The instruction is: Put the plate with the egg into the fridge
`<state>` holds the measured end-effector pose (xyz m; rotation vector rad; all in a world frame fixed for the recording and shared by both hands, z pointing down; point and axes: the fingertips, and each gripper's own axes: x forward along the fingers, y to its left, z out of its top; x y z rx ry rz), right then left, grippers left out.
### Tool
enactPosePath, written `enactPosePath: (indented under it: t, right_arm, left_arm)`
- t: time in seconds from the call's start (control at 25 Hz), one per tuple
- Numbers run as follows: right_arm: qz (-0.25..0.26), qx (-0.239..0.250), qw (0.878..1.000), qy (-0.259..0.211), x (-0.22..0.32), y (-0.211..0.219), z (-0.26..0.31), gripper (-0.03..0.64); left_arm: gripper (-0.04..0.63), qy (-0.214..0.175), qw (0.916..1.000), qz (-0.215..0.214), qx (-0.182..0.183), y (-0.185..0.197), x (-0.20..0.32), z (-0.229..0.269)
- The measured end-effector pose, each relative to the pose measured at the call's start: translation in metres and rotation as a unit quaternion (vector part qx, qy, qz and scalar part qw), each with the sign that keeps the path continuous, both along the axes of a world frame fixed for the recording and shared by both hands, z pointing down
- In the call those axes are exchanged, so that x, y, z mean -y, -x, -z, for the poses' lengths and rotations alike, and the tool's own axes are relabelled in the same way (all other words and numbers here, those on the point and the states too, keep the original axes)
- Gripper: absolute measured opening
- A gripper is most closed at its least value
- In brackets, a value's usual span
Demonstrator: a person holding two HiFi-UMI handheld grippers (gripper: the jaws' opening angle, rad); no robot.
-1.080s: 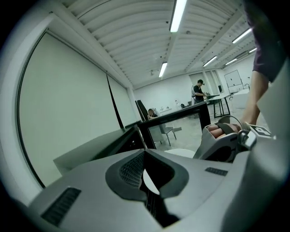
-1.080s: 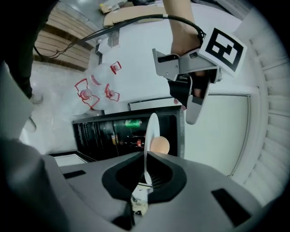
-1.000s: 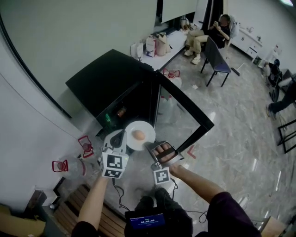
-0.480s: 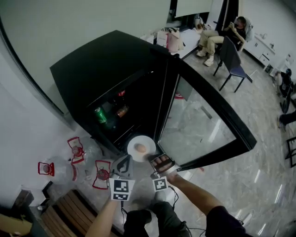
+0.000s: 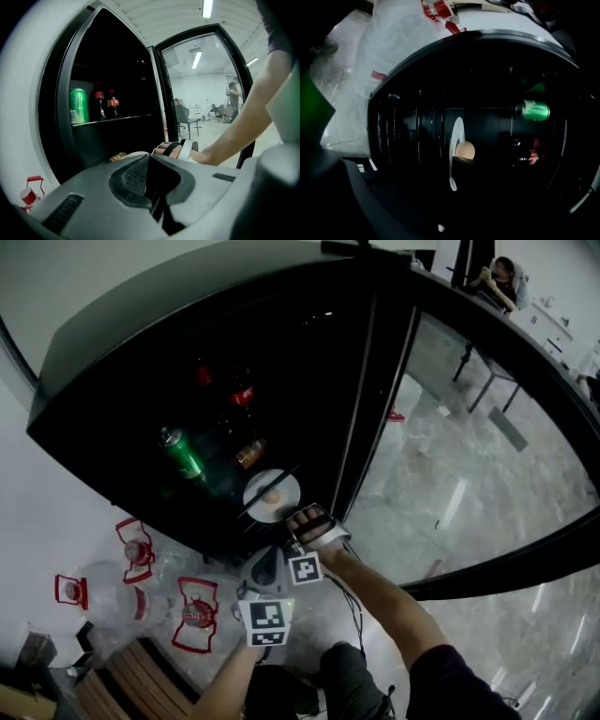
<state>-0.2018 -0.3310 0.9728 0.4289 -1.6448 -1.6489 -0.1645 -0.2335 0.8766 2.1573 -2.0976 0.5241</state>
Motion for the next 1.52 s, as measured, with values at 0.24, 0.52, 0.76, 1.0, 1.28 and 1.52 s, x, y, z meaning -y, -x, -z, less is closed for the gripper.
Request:
enactPosePath:
  t: [0.24, 0.52, 0.76, 1.0, 1.28, 1.52]
  right_arm:
    - [0.033, -0.006, 0.999, 0.01, 0.023, 0.034, -0.03, 0.02]
    - [0.075, -0.009, 0.991, 0.11, 0.015, 0.051, -0.051, 0.02]
    - [0.05, -0.117, 0.979, 0.161, 0.035, 0.047, -0.049, 0.025]
    - [0.06, -0.158, 0.959, 0.227, 0.025, 0.037, -0.047, 0.13]
    - [0.062, -0.118, 0.951, 0.278, 0.01, 0.028, -0.041, 0.133]
    - [-0.014, 0.101, 0.899, 0.427, -0.022, -0.002, 0.0, 0.133]
  left_arm:
    - [0.008, 0.002, 0.9989, 0.046, -0.008, 0.029, 0.035, -0.043]
    - [0.008, 0.006, 0.998, 0.061, -0.015, 0.034, 0.05, -0.068]
    - [0.008, -0.001, 0.9965, 0.078, -0.032, 0.039, 0.043, -0.058]
    - [0.008, -0.013, 0.9942, 0.094, -0.051, 0.044, 0.034, -0.044]
    - [0.008, -0.008, 0.9929, 0.103, -0.059, 0.046, 0.025, -0.041]
    - [0.008, -0.007, 0.9946, 0.088, -0.055, 0.033, 0.011, -0.019]
